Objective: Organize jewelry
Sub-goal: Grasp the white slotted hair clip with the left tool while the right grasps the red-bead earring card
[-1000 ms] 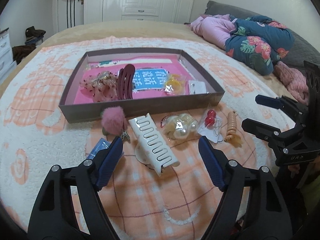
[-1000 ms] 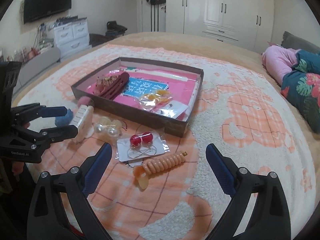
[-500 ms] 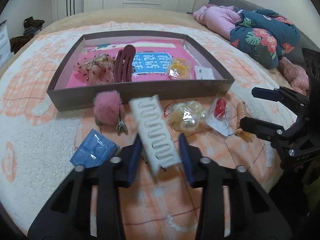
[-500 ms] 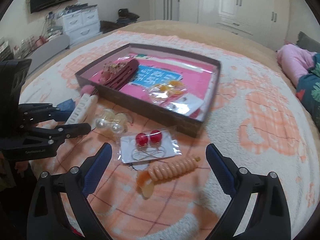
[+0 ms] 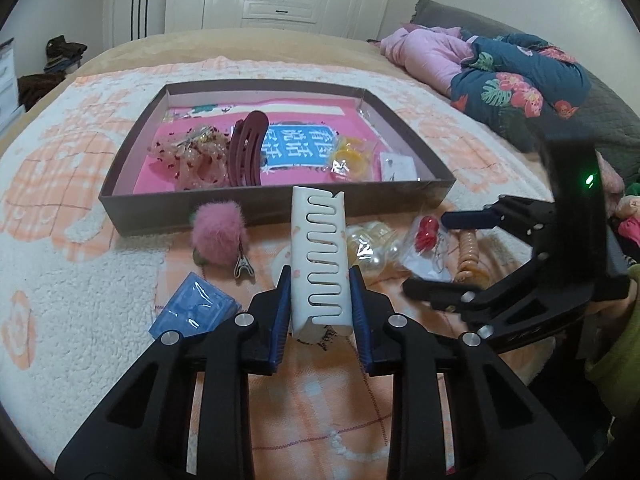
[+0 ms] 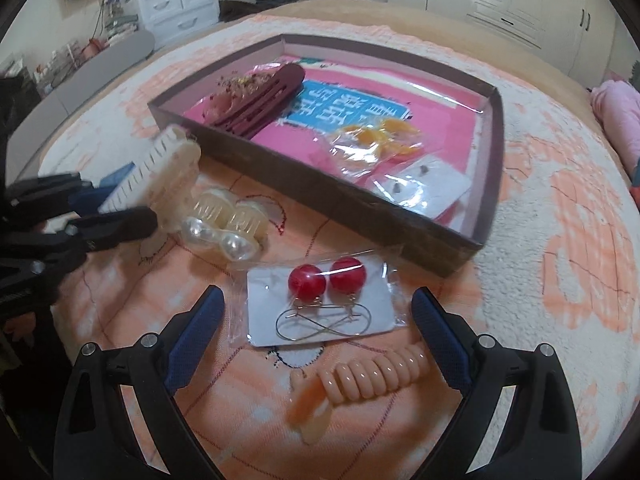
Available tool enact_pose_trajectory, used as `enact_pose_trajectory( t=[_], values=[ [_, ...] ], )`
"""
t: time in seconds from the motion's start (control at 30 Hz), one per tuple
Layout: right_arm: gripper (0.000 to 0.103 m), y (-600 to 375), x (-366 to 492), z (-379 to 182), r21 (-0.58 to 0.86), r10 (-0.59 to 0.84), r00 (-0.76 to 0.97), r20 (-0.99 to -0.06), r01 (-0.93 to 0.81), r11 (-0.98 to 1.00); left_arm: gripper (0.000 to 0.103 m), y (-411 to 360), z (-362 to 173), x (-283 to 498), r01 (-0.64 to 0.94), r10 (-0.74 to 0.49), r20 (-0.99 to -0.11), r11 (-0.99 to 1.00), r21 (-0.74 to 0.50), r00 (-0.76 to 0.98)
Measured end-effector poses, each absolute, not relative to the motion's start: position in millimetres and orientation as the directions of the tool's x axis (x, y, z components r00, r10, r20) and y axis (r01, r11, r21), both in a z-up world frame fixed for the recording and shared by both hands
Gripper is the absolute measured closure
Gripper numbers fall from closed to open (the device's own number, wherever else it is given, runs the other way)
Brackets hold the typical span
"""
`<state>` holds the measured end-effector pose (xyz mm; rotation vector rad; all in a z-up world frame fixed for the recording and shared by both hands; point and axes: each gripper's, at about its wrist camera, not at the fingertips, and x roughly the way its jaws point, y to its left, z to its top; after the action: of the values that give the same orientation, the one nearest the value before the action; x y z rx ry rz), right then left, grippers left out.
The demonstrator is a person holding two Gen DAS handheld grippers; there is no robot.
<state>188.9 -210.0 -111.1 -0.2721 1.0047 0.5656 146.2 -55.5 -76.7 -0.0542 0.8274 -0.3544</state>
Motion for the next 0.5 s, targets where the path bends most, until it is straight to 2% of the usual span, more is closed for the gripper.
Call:
enact_pose_trajectory(
  t=[0.07,0.17,0.23,0.5],
  values=[
    [0.019,-206,187,-113,0.022,0.312,0.413,-0.856,-0.573,0.819,0.083,-56,-75,146,0.291,-0.336,-0.705,0.938,-0.189,0.625],
    [0.02,-207,182,-112,0.031,0.328,0.412,-0.85,-0.583,0.812,0.083,-55,-71,144,0.292,-0.343,-0.695,0.936,-0.196,0.632],
    [0.025,-207,179,-109,0.035,0.339,0.421,-0.841,-0.583,0.812,0.083,-53,-68,143,0.292,-0.348,-0.685,0.935,-0.202,0.64],
    [0.026,-221,161,-83,0.098,0.413,0.479,-0.774,-0.554,0.827,0.083,-46,-53,140,0.289,-0.358,-0.647,0.933,-0.216,0.673]
  ],
)
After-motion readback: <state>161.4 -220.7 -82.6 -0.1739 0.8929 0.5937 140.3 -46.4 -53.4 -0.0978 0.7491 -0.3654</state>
